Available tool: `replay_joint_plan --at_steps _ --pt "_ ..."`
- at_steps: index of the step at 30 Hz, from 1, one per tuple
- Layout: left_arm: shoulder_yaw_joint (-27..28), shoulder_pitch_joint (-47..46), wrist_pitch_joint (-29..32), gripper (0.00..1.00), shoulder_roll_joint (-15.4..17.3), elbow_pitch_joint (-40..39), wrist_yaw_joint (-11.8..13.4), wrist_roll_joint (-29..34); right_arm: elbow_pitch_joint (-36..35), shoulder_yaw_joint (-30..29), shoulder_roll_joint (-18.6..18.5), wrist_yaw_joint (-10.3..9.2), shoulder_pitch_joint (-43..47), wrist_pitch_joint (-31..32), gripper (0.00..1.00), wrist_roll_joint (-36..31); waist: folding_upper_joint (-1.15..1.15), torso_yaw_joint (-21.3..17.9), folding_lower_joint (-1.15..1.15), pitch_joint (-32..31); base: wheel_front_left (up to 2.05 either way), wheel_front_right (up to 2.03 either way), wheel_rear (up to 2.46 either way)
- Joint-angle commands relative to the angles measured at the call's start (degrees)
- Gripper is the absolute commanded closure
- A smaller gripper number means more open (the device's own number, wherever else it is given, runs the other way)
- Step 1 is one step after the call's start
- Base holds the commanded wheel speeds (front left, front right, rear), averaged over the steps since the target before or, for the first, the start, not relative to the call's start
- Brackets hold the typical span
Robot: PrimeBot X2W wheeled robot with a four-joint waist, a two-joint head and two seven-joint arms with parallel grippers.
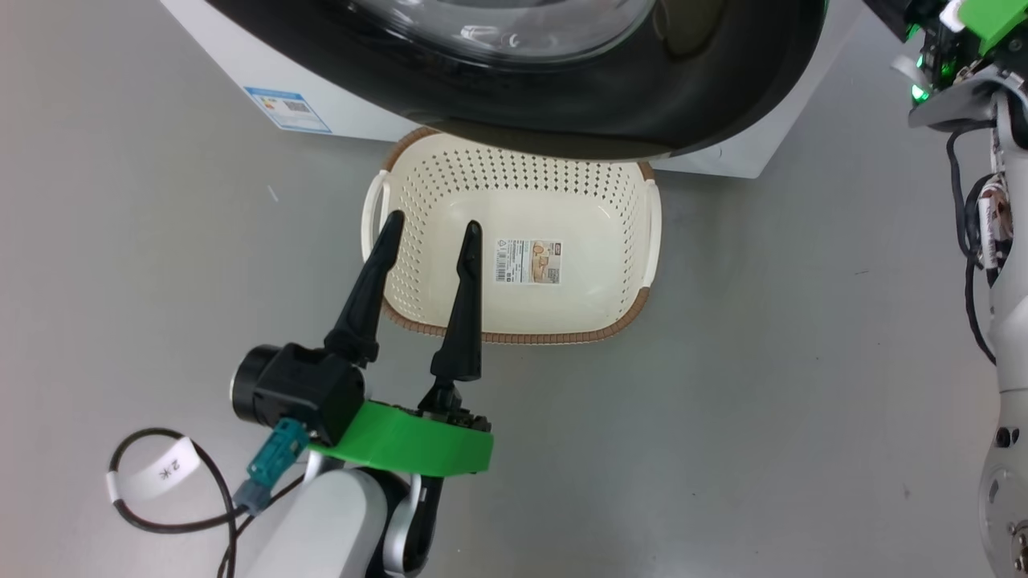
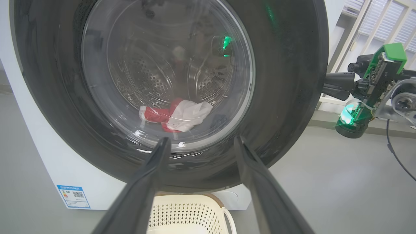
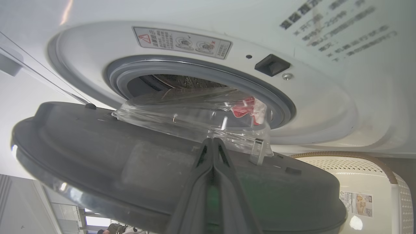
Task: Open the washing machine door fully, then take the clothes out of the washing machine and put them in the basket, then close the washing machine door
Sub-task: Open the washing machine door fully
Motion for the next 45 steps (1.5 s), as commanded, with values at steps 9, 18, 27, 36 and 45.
replay_joint_plan --at_steps 9,18,27,36,45 --pt "2.31 1.41 -0.44 0.00 0.70 -0.78 -0.30 0.52 -3.44 1.14 2.66 0.43 3.86 2.01 1.00 0.92 0.00 0.13 0.00 -1.92 0.00 0.00 0.00" --pt "2.98 2.17 -0.44 0.00 0.70 -0.42 -0.45 0.46 -4.44 1.92 3.52 0.43 6.75 2.67 1.00 1.06 0.00 0.20 0.00 -4.04 0.00 0.00 0.00" --pt "3.71 3.22 -0.44 0.00 0.70 0.10 -0.54 0.56 -5.67 2.57 3.99 0.43 10.19 2.98 1.00 1.65 0.00 -0.01 0.00 -6.39 0.00 0.00 0.00" --pt "5.04 5.13 -0.44 0.00 0.70 1.30 -0.89 1.30 -8.35 4.10 4.29 0.43 16.02 3.23 1.00 3.72 0.00 -0.33 0.00 -9.58 0.00 0.00 0.00" --pt "5.33 6.35 -0.44 0.00 0.70 2.56 -1.85 2.00 -10.71 7.31 4.35 0.43 20.93 2.66 1.00 7.47 0.00 0.72 0.00 -12.28 0.00 0.00 0.00"
